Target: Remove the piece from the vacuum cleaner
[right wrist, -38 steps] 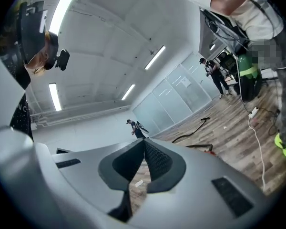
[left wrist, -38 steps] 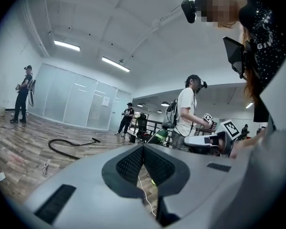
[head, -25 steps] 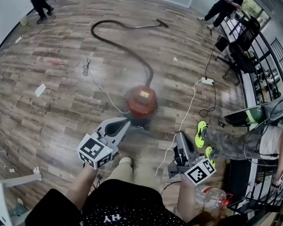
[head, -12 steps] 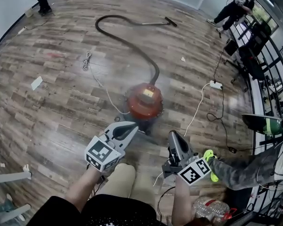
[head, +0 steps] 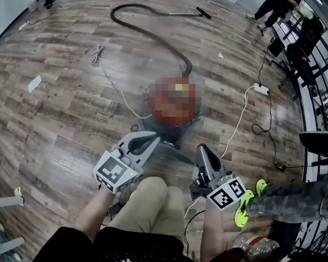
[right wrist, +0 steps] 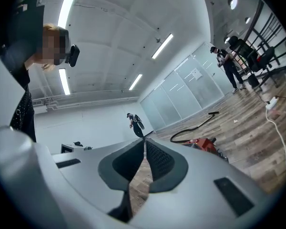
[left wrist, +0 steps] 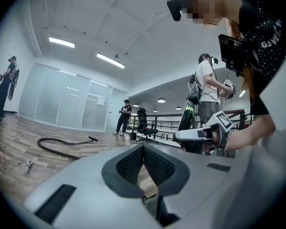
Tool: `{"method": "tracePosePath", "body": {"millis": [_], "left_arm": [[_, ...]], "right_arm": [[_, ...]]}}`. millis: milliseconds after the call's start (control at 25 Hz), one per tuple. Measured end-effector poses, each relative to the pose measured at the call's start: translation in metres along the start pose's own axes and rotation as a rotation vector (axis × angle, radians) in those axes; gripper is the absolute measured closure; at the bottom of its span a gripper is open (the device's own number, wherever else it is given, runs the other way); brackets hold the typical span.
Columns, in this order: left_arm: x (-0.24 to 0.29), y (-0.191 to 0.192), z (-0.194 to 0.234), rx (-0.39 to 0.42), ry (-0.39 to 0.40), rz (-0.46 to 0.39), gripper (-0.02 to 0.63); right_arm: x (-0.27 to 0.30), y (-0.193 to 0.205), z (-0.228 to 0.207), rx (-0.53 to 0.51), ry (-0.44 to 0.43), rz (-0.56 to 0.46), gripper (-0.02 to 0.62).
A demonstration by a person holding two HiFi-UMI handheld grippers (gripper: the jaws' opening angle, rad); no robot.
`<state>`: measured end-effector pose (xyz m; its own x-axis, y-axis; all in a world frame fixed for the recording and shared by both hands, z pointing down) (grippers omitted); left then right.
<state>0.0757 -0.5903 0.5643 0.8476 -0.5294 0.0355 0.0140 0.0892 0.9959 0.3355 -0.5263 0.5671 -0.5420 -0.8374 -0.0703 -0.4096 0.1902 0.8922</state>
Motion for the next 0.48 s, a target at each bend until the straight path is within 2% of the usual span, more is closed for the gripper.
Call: {"method": "tracePosePath", "body": {"millis": [200, 360, 400, 440, 480], "left_arm": [[0.001, 0.075, 0.010, 0.045, -0.006, -0.035, 0.597], [0.002, 0.118, 0.016, 0.078, 0.031, -0.067, 0.595], [0.001, 0.126, 0.018, 0.071, 0.021, -0.084, 0.595], [-0.002, 0.131, 0.020, 0.061, 0.007, -0.108, 0.593], [-0.005, 0.135, 0.023, 0.047, -0.004, -0.129, 0.527]], "right_arm": [[-0.008, 0.059, -0.044, -0.035, -0.014, -0.047, 0.581], [-0.020, 0.096, -0.073, -0.109, 0.031, -0.025, 0.580], [-0.024, 0.103, -0.079, -0.126, 0.043, -0.006, 0.562], [-0.027, 0.110, -0.085, -0.137, 0.048, 0.017, 0.509], [-0.030, 0.116, -0.089, -0.141, 0.047, 0.040, 0.457]]}}
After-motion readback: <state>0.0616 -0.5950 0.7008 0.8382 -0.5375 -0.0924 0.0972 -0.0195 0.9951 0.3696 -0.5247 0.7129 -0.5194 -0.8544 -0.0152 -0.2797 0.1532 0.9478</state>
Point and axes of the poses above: the fingertips, and each gripper's own axes: x forward along the fingers, z to its left, y out of its underside, the point moved 10 cm from there along -x, backward along the fingers
